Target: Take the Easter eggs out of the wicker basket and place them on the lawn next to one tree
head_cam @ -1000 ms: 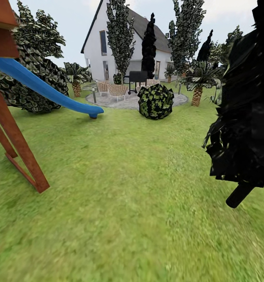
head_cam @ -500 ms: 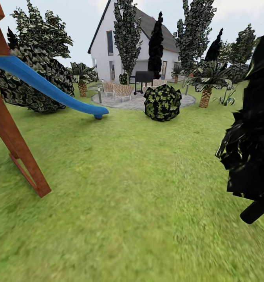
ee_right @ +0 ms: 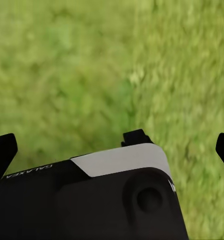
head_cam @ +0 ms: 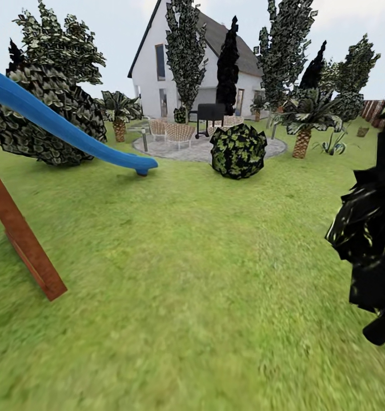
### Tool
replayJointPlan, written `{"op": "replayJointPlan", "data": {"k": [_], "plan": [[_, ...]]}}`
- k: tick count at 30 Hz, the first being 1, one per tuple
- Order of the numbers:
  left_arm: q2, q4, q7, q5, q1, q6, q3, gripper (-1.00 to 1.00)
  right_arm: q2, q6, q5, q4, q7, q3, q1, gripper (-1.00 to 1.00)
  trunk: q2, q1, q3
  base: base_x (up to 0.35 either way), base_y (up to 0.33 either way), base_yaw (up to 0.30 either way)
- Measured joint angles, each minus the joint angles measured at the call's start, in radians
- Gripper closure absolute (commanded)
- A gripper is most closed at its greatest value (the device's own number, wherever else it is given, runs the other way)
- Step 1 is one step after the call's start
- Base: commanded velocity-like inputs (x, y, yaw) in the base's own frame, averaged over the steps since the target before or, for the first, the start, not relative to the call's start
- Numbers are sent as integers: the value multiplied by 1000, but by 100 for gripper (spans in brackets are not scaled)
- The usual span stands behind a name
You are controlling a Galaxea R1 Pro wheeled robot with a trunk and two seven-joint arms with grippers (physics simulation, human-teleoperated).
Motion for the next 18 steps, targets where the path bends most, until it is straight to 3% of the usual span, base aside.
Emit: {"op": "replayJointPlan", "data": {"k": [18], "plan": [[0,0,0,0,0,0,0,-100,0,1,3,0,0,0,0,-100,0,0,0,330,0,0]]}}
